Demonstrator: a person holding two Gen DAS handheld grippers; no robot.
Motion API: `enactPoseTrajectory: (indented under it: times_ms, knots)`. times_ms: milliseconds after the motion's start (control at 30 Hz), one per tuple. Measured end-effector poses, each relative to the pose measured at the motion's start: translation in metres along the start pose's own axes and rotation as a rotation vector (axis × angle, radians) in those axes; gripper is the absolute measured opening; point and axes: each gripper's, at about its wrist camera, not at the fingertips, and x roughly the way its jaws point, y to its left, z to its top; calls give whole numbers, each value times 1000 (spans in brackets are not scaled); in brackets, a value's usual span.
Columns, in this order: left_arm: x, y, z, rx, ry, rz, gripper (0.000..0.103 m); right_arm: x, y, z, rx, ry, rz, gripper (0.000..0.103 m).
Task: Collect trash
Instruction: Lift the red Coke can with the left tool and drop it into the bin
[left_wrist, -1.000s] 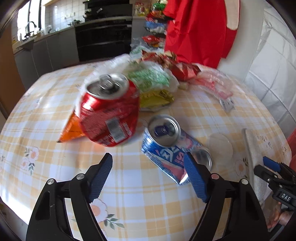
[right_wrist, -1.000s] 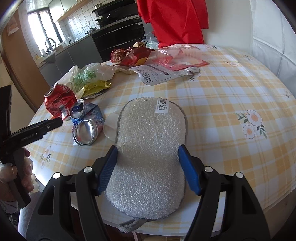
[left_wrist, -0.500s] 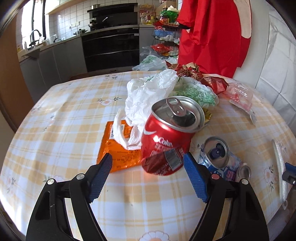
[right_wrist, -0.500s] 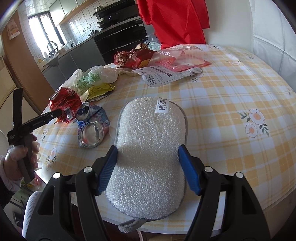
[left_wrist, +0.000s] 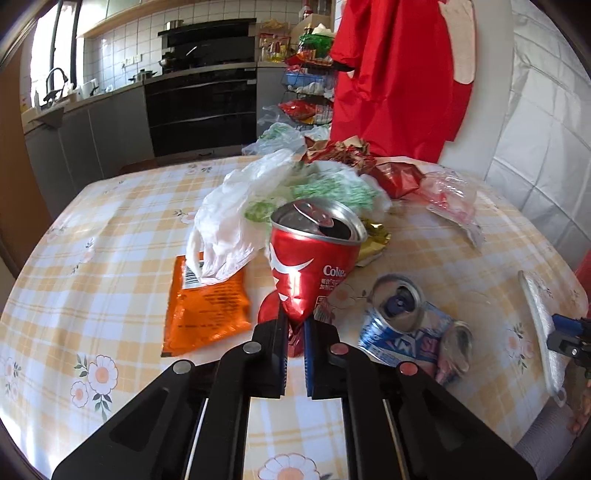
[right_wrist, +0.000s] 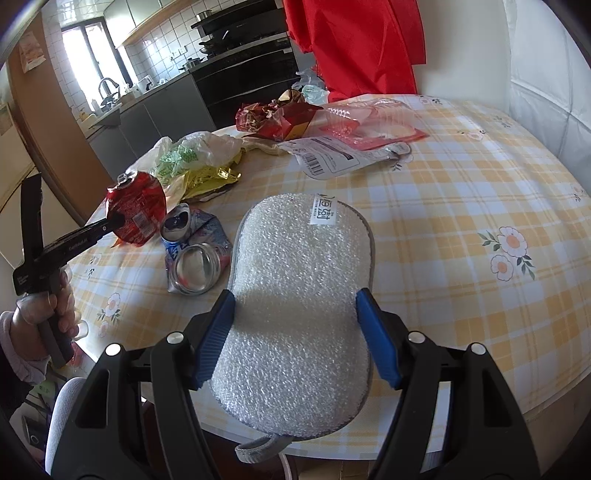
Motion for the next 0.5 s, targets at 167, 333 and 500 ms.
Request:
enactPoseTrajectory:
  times_ms: [167,333,500]
  knots:
    - [-28,-11,-1,20,-28,-53,7,-9,5,-1,-5,-4,4,68]
    - [-68,-20,-1,-6,-67,-106,7,-26,13,-1,-10,-25,13,68]
    - [-108,-35,-14,11,-87,-126,7,-48,24,-3,-23,-51,25,68]
